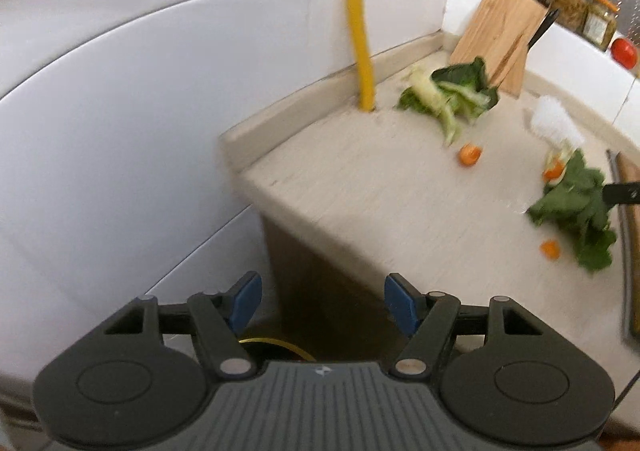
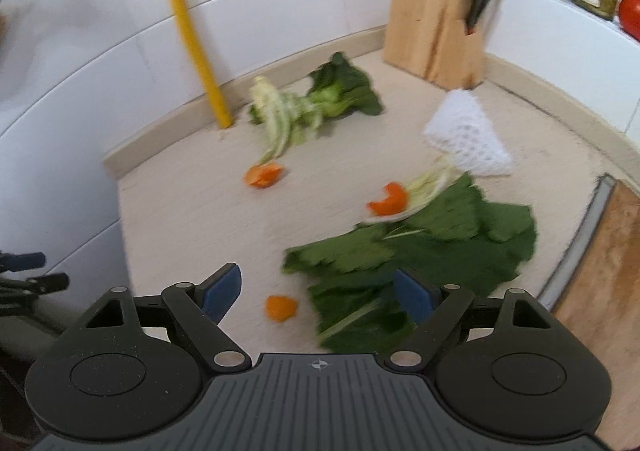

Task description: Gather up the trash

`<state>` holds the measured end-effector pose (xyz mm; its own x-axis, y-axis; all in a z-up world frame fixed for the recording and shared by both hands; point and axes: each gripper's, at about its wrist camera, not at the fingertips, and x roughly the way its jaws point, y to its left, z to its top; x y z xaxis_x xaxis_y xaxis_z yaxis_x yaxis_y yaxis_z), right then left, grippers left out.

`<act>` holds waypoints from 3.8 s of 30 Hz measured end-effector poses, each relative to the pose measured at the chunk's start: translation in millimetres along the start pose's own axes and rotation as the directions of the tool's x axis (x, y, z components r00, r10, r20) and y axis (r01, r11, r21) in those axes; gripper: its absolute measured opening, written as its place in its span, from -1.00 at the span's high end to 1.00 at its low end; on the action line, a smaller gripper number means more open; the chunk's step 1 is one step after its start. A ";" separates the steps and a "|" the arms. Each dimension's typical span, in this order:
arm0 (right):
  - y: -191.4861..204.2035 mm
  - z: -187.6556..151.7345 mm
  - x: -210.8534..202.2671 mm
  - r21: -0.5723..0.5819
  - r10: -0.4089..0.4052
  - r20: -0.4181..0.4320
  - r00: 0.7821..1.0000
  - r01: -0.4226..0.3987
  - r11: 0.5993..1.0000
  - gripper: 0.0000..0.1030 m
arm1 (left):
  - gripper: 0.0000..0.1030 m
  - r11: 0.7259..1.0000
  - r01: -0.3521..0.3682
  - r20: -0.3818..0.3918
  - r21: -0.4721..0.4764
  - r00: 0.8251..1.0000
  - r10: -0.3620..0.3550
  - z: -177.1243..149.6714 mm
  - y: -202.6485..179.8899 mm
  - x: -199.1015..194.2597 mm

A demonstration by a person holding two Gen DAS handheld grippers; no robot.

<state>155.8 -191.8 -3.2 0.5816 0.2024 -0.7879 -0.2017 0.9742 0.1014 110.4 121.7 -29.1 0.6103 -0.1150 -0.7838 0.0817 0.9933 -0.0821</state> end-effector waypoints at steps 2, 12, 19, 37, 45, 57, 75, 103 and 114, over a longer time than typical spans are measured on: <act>-10.0 4.5 1.6 0.006 -0.023 0.007 1.000 0.023 1.000 -0.71 | -0.21 1.000 0.028 0.007 0.000 1.000 -0.028 11.0 -10.2 6.2; -65.1 36.2 20.7 0.023 -0.163 0.032 0.986 0.162 0.986 -0.72 | -0.28 0.991 0.109 0.042 0.077 0.993 -0.112 76.1 -63.5 36.4; -89.3 60.9 47.0 0.041 -0.189 0.033 0.981 0.188 0.981 -0.72 | -0.29 0.988 0.147 0.035 0.041 0.988 -0.149 117.8 -92.2 79.2; -114.5 83.9 112.3 0.050 -0.166 -0.029 0.986 0.168 0.985 -0.62 | 0.04 0.988 0.122 -0.021 -0.098 0.992 -0.125 158.6 -120.1 185.4; -118.7 83.1 119.6 0.085 -0.134 -0.049 0.990 0.138 0.987 0.03 | 0.84 0.980 0.156 -0.036 -0.122 0.986 -0.161 157.5 -124.0 187.4; -96.2 71.5 76.2 0.077 -0.010 -0.001 1.000 0.010 0.997 0.56 | 0.89 0.969 0.235 -0.029 -0.076 0.971 -0.238 127.3 -111.6 135.1; -111.1 82.3 96.5 0.069 -0.067 0.022 0.997 0.066 0.995 -0.52 | 0.20 0.962 0.155 -0.026 -0.227 0.986 -0.165 138.8 -110.0 176.6; -63.2 69.9 30.2 0.108 0.271 0.101 0.957 -0.281 0.953 0.64 | 0.89 0.936 0.281 0.068 -0.211 0.960 -0.273 91.8 -78.0 67.2; -19.1 20.1 33.3 0.111 0.385 -0.033 0.922 -0.380 0.918 0.64 | 0.89 0.931 0.267 -0.007 -0.248 0.961 -0.277 27.7 -65.4 58.5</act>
<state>194.9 -201.7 -19.1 0.4327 0.5586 -0.7076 -0.3183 0.8290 0.4597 162.6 49.6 -52.6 0.5583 -0.3856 -0.7346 0.0434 0.8978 -0.4382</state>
